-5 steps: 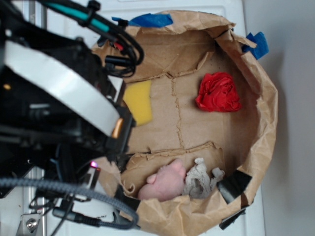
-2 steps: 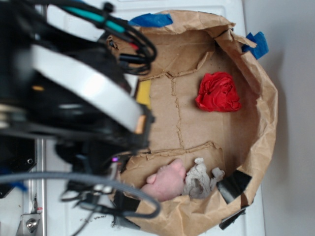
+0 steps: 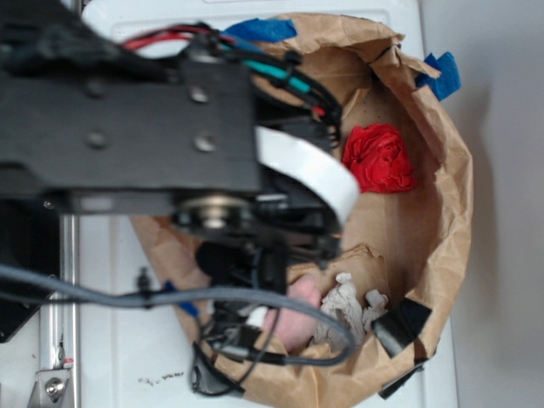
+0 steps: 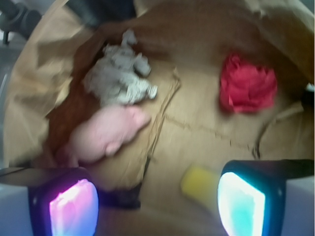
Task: Grab the white paper.
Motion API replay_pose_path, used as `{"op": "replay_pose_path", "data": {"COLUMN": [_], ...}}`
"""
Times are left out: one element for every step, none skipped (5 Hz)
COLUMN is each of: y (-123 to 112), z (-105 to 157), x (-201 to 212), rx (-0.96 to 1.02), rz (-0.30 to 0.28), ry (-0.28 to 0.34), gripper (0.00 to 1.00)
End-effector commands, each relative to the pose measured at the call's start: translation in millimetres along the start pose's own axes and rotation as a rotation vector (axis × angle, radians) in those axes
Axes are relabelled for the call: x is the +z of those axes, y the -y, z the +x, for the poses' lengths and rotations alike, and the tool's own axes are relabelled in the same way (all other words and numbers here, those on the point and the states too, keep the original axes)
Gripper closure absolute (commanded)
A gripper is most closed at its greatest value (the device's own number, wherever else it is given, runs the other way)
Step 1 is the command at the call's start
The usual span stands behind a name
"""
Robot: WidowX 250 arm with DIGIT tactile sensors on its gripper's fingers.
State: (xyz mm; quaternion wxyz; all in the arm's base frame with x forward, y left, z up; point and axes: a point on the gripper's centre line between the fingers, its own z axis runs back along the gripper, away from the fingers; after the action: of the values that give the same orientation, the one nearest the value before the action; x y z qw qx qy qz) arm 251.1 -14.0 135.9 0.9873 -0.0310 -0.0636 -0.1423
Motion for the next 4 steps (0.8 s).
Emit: {"op": "replay_pose_path", "data": {"y": [-5.1,8.6,15.3,19.3], "z": [24.3,23.4,29.1,34.3], "x": [-26.8,-30.1,-39.4,-48.0], "rx": [-0.006,-0.068,-0.093,-0.096], "rz": [0.027,0.014,-0.004,-0.017], "ry": [0.072,0.149,0.222,0.248], "gripper": [0.0,0.0,0.0,0.0]}}
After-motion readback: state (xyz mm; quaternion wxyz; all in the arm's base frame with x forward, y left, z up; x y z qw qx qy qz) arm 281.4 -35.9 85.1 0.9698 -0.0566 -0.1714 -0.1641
